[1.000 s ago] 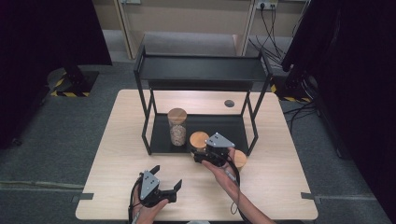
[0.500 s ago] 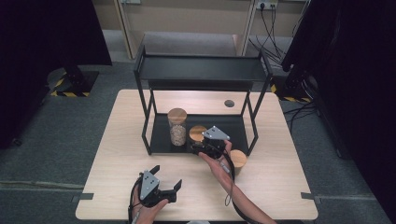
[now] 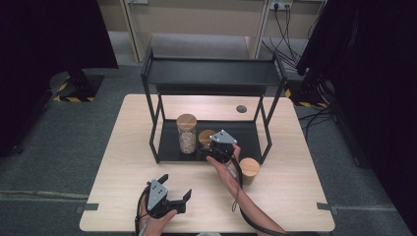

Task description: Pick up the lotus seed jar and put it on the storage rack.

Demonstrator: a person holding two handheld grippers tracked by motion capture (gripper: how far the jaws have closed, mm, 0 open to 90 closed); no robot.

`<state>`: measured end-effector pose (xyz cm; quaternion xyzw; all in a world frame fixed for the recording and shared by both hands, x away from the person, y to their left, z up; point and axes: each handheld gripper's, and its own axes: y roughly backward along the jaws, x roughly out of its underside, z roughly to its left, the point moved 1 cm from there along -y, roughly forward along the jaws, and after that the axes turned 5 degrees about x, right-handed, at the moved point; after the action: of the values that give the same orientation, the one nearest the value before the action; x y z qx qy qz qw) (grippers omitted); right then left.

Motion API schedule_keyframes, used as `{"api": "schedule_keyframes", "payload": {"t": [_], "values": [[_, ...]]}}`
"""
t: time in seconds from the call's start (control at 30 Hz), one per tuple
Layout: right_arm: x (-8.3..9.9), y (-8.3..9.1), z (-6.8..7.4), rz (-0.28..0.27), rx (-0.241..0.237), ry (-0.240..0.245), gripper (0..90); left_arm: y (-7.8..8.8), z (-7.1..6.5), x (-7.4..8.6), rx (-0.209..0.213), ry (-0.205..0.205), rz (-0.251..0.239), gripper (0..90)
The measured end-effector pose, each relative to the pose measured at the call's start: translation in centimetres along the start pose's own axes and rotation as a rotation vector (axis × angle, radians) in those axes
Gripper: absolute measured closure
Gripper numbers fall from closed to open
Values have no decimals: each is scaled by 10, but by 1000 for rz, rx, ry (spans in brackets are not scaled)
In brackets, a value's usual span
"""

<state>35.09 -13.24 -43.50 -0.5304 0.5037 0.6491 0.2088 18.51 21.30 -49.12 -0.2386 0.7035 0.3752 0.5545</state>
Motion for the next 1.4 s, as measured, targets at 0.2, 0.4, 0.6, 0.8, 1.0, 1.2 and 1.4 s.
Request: {"api": "schedule_keyframes", "payload": {"t": [0.2, 0.4, 0.6, 0.8, 1.0, 1.2, 1.4], "values": [[0, -4, 1, 8, 2, -6, 255, 0, 0, 0, 3, -3, 0, 11], [0, -5, -1, 11, 0, -31, 221, 0, 0, 0, 2, -3, 0, 11], [-5, 4, -4, 5, -2, -82, 96, 0, 0, 0, 3, -4, 2, 11], [-9, 14, -5, 4, -14, -100, 54, 0, 0, 0, 2, -3, 2, 11], [-10, 31, -6, -20, -38, -90, 41, -1, -1, 0, 2, -1, 0, 11], [-7, 43, -10, -32, -87, -84, 38, -1, -1, 0, 2, -2, 2, 11], [-2, 55, -13, -49, -137, -67, 36, -1, -1, 0, 2, 0, 3, 11]]}}
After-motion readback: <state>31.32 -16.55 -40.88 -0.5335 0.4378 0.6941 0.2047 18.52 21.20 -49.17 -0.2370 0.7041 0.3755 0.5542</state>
